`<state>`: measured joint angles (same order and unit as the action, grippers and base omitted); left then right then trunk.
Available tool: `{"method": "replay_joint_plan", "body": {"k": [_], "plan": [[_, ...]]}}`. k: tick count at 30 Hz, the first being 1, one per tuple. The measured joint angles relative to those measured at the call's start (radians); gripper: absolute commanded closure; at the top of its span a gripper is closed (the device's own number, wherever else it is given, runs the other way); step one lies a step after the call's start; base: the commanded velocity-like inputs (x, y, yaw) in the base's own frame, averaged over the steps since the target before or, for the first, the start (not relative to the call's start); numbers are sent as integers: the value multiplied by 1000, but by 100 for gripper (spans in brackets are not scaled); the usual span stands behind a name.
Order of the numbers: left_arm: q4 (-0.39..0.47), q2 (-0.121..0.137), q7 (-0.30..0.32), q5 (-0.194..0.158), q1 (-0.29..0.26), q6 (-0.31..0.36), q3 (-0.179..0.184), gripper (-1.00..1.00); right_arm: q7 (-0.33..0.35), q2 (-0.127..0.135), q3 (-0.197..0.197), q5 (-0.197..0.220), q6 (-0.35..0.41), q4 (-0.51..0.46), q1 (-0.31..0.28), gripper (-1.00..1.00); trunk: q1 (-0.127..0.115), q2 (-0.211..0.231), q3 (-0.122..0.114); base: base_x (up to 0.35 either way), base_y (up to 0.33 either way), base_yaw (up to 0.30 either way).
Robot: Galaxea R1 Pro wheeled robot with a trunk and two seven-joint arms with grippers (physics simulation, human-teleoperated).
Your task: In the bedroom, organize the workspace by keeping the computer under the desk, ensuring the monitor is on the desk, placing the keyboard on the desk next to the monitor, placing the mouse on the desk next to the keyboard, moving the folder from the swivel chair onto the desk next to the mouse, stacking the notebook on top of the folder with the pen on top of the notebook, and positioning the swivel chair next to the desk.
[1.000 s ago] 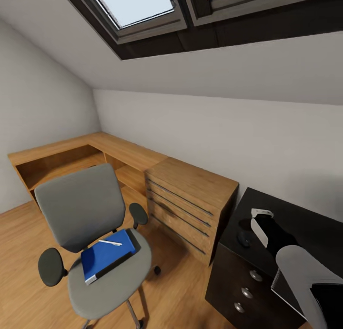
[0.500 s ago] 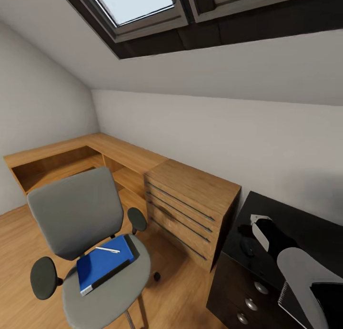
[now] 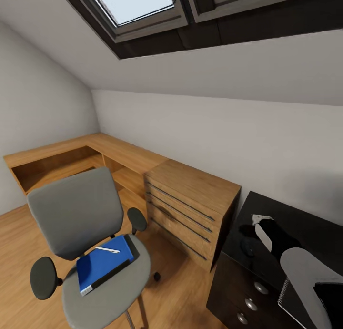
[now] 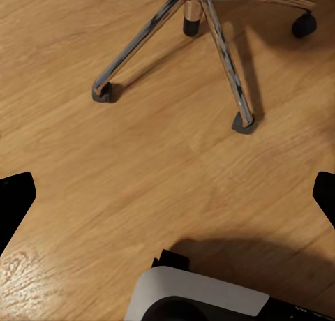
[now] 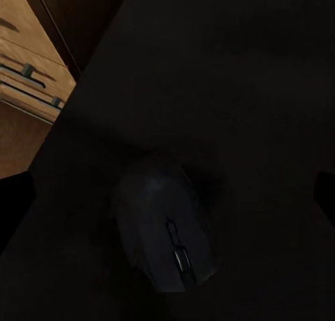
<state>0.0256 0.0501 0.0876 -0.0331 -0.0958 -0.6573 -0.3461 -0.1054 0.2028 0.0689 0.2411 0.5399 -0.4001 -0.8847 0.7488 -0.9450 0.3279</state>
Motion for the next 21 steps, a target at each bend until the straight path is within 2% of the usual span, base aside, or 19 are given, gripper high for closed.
{"method": "replay_joint_plan", "body": {"k": [6, 12, 21], "plan": [[0, 0, 0, 0, 0, -2, -1, -100, 34, 4, 6, -5, -2, 0, 0, -100, 0, 0, 0, 0, -55, 0], [0, 2, 0, 0, 0, -2, -2, -100, 45, 3, 5, -50, -7, 0, 0, -100, 0, 0, 0, 0, -6, 0], [0, 1, 0, 0, 0, -1, -1, -100, 79, 3, 7, -64, -8, 0, 0, -100, 0, 0, 0, 32, -41, 0]]}}
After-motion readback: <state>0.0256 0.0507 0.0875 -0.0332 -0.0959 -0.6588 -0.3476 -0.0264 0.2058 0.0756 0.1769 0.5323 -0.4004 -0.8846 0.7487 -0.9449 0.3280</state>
